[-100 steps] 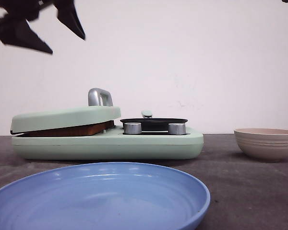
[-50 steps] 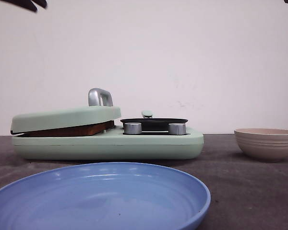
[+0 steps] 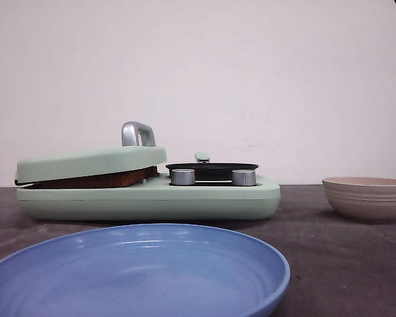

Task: Make breakfast with bread and shrimp
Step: 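Open the left gripper and lift it away from the closed lid, then reach the right gripper down to the beige shrimp bowl rim and grasp it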

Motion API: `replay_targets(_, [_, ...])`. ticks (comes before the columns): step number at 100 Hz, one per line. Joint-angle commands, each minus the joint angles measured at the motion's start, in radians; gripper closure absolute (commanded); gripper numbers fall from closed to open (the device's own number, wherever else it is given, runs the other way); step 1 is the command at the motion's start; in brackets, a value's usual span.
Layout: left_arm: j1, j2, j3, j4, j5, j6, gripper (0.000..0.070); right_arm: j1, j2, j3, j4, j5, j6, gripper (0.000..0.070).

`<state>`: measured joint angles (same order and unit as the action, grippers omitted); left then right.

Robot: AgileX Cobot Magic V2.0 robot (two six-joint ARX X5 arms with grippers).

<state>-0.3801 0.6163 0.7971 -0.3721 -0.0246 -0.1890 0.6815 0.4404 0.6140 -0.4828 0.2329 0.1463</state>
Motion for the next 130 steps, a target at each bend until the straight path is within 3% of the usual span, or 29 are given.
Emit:
replay_targets(1, [-0.002,-0.031,-0.026,0.005,-0.006,0.008,0.0690,0.008,0.002,0.002,0.002,0.016,0.000,0.0485])
replay_targets(28, [-0.002,-0.144,-0.092,-0.002,-0.028,-0.003,0.0690,-0.001,0.025,0.001,-0.013,0.116,0.011,0.0485])
replay_targets(65, [-0.002,-0.150,-0.096,-0.026,-0.030,-0.002,0.0690,-0.140,0.199,0.001,0.069,0.066,0.100,0.0485])
replay_targets(90, [-0.002,-0.154,-0.097,-0.033,-0.029,0.018,0.0689,-0.344,0.301,0.001,0.127,-0.116,0.192,0.0485])
replay_targets(119, [-0.002,-0.154,-0.098,-0.032,-0.029,0.045,0.0688,-0.644,0.482,0.014,0.146,-0.460,0.219,0.0482])
replay_targets(130, [-0.002,-0.154,-0.098,-0.032,-0.029,0.047,0.0683,-0.722,0.572,0.044,0.146,-0.548,0.212,0.0430])
